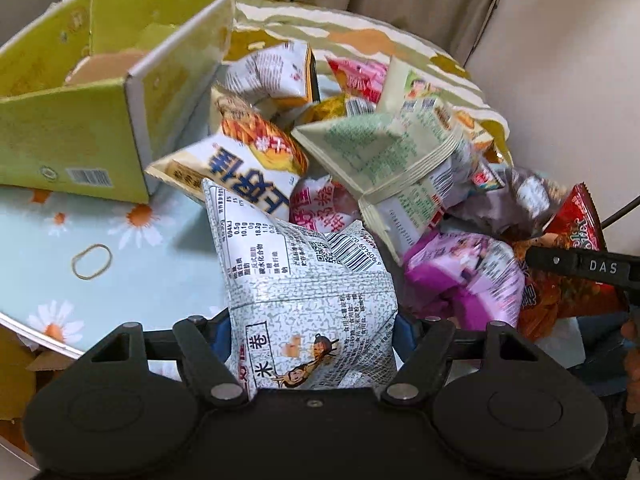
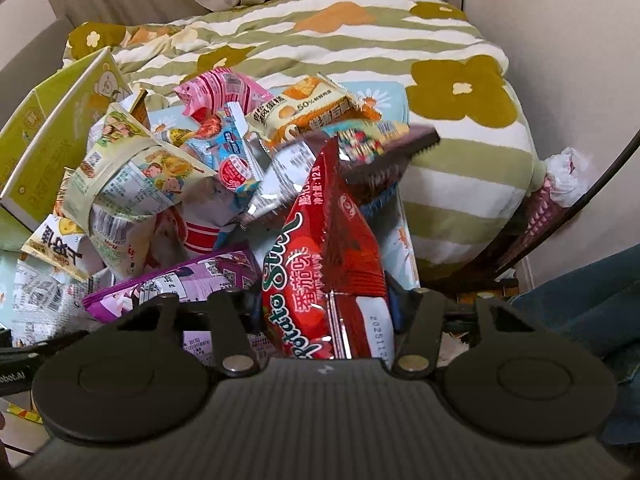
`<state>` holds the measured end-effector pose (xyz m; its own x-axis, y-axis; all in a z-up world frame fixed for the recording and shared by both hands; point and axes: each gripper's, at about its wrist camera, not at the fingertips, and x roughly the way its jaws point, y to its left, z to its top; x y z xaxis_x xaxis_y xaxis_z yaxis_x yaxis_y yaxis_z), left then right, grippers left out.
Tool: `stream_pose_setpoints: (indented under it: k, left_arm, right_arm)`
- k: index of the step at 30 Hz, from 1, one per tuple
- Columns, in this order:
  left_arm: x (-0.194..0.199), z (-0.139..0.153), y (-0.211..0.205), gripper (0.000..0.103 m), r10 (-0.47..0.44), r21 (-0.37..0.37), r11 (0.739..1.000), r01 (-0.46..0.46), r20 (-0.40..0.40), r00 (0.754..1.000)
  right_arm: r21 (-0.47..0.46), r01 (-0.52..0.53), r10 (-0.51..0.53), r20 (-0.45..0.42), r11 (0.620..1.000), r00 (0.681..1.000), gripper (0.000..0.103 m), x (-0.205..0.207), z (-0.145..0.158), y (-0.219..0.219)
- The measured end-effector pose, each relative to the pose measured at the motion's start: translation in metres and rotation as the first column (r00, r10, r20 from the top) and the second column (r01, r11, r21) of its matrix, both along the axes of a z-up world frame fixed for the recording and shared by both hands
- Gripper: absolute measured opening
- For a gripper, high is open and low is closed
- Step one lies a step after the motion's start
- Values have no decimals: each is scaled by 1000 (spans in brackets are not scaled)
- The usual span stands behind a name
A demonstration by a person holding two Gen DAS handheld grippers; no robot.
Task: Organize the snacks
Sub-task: 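Lift both bags and lower them into the yellow-green box, opening the left gripper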
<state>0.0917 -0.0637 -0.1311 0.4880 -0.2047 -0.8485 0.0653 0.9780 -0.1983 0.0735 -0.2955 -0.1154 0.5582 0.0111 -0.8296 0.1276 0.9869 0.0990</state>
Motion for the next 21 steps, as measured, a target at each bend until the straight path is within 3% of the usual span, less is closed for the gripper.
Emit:
stream_pose_setpoints:
  k: [12, 21]
  left_arm:
    - [-19, 37, 5, 76, 35, 11, 999, -36, 101, 994]
    - [-27, 81, 20, 76, 58, -10, 998, -57, 197, 979]
  right_arm:
    - [5, -48, 47, 72, 999, 996, 63, -30, 42, 19]
    - [2, -118, 116, 166, 993, 979, 63, -45, 96, 48]
